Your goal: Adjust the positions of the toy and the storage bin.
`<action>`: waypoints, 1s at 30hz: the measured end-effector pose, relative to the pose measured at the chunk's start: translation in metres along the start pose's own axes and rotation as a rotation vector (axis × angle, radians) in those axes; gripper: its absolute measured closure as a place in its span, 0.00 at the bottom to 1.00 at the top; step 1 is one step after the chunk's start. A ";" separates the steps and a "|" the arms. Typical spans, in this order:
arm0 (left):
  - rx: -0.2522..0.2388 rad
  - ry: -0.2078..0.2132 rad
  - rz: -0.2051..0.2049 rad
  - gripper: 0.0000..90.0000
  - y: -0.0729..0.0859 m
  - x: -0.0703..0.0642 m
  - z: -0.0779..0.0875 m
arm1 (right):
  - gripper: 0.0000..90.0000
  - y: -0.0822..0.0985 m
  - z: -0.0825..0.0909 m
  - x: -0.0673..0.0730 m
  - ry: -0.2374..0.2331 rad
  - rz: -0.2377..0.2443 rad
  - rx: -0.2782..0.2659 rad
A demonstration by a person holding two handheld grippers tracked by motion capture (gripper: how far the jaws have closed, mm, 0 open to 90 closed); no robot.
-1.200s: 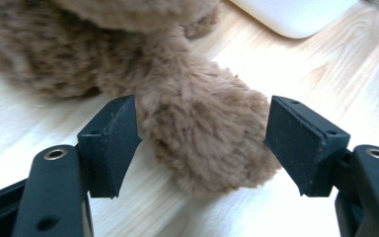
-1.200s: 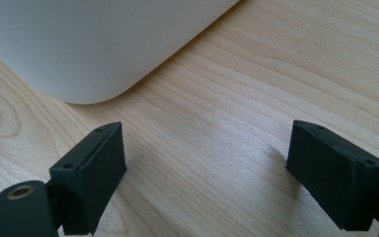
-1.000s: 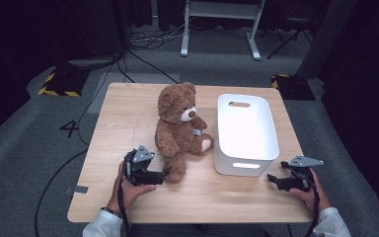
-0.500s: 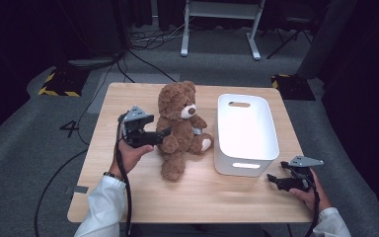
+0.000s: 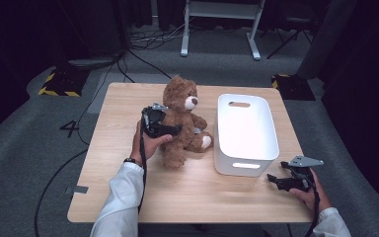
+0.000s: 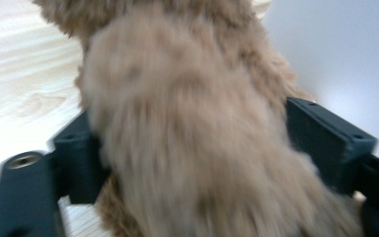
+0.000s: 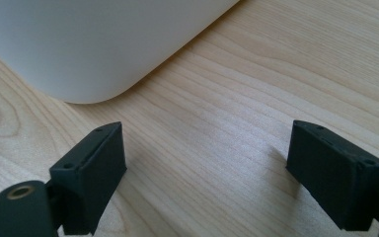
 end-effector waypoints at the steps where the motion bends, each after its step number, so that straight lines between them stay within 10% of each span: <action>1: 0.000 0.000 0.000 0.26 0.000 0.000 0.000 | 0.16 0.000 0.000 0.000 0.000 0.000 0.000; 14: 0.069 -0.053 -0.101 0.56 0.003 -0.011 -0.008 | 0.16 0.000 0.000 0.000 0.000 0.000 0.000; 30: -0.109 -0.085 -0.172 0.75 0.019 -0.015 0.015 | 0.16 0.000 0.000 0.000 -0.001 0.001 0.000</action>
Point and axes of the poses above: each handheld gripper's, and its own axes: z roughly backward along the jaws, y roughly out of its underside, x roughly to its left, the point moved 8 cm from there along -z, roughly forward along the jaws
